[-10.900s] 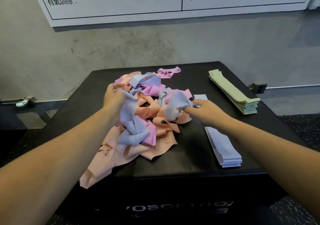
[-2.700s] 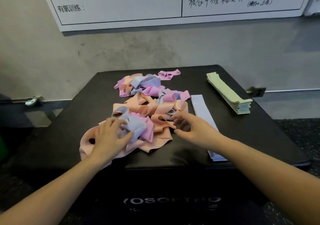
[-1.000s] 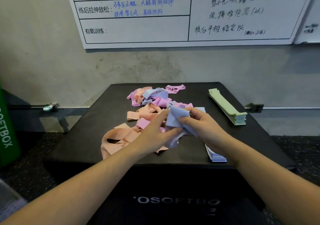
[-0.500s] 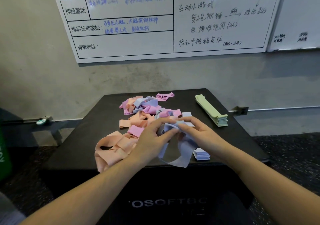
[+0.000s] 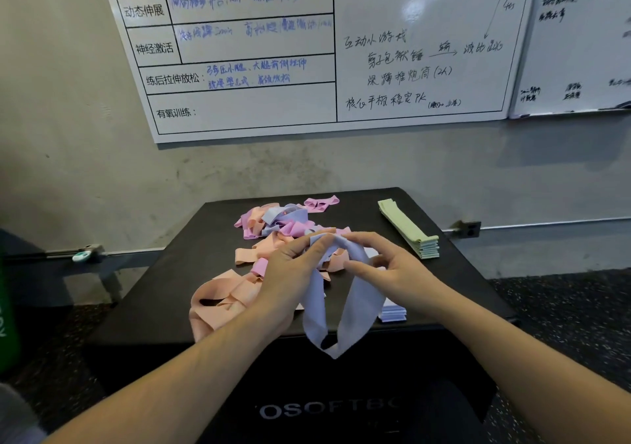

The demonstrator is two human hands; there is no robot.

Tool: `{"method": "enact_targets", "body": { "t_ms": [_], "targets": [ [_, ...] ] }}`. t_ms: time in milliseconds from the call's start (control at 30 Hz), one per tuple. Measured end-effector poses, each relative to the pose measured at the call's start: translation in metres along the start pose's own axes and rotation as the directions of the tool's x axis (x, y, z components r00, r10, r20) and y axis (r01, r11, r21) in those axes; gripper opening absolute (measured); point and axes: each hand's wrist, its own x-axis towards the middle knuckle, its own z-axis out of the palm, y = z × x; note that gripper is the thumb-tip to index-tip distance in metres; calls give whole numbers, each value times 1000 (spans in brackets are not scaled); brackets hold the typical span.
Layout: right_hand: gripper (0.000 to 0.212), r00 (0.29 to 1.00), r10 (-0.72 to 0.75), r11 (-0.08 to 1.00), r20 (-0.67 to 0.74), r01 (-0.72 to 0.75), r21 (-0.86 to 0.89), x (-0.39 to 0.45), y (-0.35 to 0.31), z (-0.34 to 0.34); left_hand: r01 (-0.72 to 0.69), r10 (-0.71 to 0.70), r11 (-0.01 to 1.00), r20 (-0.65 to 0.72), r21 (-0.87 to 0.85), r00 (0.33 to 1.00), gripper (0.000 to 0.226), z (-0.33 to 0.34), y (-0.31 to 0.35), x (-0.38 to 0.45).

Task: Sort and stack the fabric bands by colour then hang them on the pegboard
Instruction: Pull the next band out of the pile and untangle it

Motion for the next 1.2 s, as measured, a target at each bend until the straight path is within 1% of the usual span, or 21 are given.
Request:
{"method": "enact_targets", "body": {
  "t_ms": [100, 200, 300, 367, 433, 500, 533, 600, 667, 733, 800, 867, 967, 1100, 1133, 1200],
  "targets": [
    [36, 998, -31, 1000, -50, 31, -1, 1, -3, 2, 1, -1, 1000, 11, -8, 1000, 16, 3, 5, -3],
    [27, 991, -68, 996, -111, 74, 45, 3, -6, 5, 16, -16, 1000, 23, 0, 1000, 17, 5, 6, -5],
    [13, 978, -84, 992, -193, 101, 82, 8, -6, 5, 19, -20, 1000, 104, 10, 994, 20, 7, 3, -8],
    [9, 975, -37, 986, -221, 72, 150, 9, -9, 3, 40, -44, 999, 151, 33, 987, 25, 5, 0, -10],
    [10, 968, 6, 959, -252, 66, 277, 7, -14, 3, 57, -75, 993, 180, 105, 981, 31, 4, -2, -11],
    [13, 960, 35, 936, -279, 66, 347, 6, -15, 2, 68, -111, 981, 239, 183, 964, 42, 4, -4, -12],
    [14, 957, 56, 926, -284, 57, 374, 5, -16, 1, 73, -118, 980, 251, 184, 961, 42, 5, -6, -12],
    [14, 957, 88, 913, -278, 35, 407, 5, -17, 1, 68, -102, 988, 250, 140, 963, 35, 7, -8, -14],
    [15, 956, 87, 921, -281, 30, 389, 7, -16, 1, 33, -63, 991, 235, 132, 970, 37, 6, -10, -14],
    [14, 961, 61, 933, -269, 41, 357, 7, -14, 2, -6, -37, 983, 230, 185, 973, 39, 4, -10, -13],
    [15, 970, 43, 943, -238, 39, 330, 7, -13, 4, -17, -44, 971, 247, 238, 968, 41, 3, -8, -11],
    [17, 973, 29, 948, -230, 46, 315, 7, -13, 6, -22, -43, 973, 269, 232, 962, 40, 5, -6, -12],
    [14, 954, 0, 965, -299, 79, 251, 6, -17, 5, -12, -49, 978, 289, 207, 956, 43, 7, -9, -10],
    [14, 953, 3, 954, -303, 88, 288, 5, -22, 6, 37, -86, 983, 273, 179, 958, 54, 9, -13, -5],
    [14, 952, 7, 949, -305, 89, 302, 5, -22, 7, 22, -67, 985, 263, 170, 963, 52, 11, -13, -6],
    [15, 953, 16, 937, -304, 92, 338, 5, -22, 8, -40, -15, 976, 245, 216, 969, 47, 15, -16, -6]
  ]
}}
